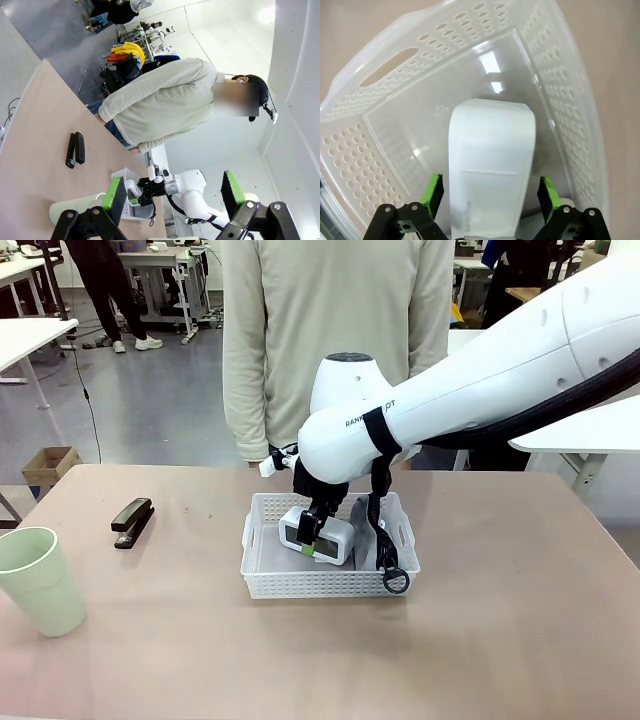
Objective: Efficiently arrange items inside the basket to fit them all.
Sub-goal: Pick up the Digital clock and place it inside the Organizing basket, then pick up the Stapler and place it inside the Organizing basket.
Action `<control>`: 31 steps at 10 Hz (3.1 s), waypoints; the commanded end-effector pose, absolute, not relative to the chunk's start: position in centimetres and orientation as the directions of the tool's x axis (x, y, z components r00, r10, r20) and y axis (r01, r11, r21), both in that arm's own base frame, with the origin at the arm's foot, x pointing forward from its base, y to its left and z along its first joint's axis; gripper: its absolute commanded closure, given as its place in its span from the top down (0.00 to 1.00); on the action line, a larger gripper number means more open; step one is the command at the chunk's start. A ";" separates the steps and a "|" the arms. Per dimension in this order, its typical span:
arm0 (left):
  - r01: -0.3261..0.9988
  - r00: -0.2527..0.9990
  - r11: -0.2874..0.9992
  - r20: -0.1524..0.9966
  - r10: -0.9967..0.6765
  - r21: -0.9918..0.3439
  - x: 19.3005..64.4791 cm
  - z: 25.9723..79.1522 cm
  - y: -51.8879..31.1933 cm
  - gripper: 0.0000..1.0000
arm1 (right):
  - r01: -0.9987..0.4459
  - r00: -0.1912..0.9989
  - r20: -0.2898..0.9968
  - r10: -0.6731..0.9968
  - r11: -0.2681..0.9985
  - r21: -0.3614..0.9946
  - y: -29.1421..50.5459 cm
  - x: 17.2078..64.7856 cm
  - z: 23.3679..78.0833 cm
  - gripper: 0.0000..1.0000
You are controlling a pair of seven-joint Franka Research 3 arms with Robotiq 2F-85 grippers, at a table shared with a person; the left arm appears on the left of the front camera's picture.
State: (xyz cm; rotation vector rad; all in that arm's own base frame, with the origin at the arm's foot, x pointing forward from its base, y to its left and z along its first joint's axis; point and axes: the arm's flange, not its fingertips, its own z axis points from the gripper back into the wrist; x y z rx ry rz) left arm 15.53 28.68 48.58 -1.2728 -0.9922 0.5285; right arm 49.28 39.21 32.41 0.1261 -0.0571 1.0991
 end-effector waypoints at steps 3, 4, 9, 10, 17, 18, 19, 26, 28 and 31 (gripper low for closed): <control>0.213 0.495 0.267 0.339 0.800 -0.940 15.6 48.7 28.6 1.00 | -0.867 0.478 0.305 0.824 0.498 0.015 30.4 45.5 44.6 1.00; 0.213 0.495 0.267 0.339 0.800 -0.940 15.6 48.7 28.6 1.00 | -0.862 0.491 0.384 0.782 0.499 0.087 26.7 44.6 47.2 1.00; 0.213 0.495 0.267 0.339 0.800 -0.940 15.6 48.7 28.6 1.00 | -0.769 0.639 0.670 0.379 0.306 0.561 2.4 36.5 46.3 1.00; 0.213 0.495 0.267 0.339 0.800 -0.940 15.6 48.7 28.6 1.00 | -0.669 0.741 0.626 0.244 0.340 0.661 -1.1 35.3 44.6 1.00; 0.213 0.495 0.267 0.339 0.800 -0.940 15.6 48.7 28.6 1.00 | -0.366 0.905 0.399 -0.149 0.207 0.907 -11.5 31.2 36.9 1.00; 0.213 0.495 0.267 0.339 0.800 -0.940 15.6 48.7 28.6 1.00 | -0.366 0.905 0.399 -0.149 0.207 0.907 -11.5 31.2 36.9 1.00; 0.213 0.495 0.267 0.339 0.800 -0.940 15.6 48.7 28.6 1.00 | -0.366 0.905 0.399 -0.149 0.207 0.907 -11.5 31.2 36.9 1.00; 0.213 0.495 0.267 0.339 0.800 -0.940 15.6 48.7 28.6 1.00 | -0.366 0.905 0.399 -0.149 0.207 0.907 -11.5 31.2 36.9 1.00; 0.213 0.495 0.267 0.339 0.800 -0.940 15.6 48.7 28.6 1.00 | -0.366 0.905 0.399 -0.149 0.207 0.907 -11.5 31.2 36.9 1.00; 0.136 0.480 0.261 0.294 0.827 -0.956 15.1 49.5 29.4 1.00 | -0.366 0.905 0.399 -0.149 0.207 0.907 -11.5 31.2 36.9 1.00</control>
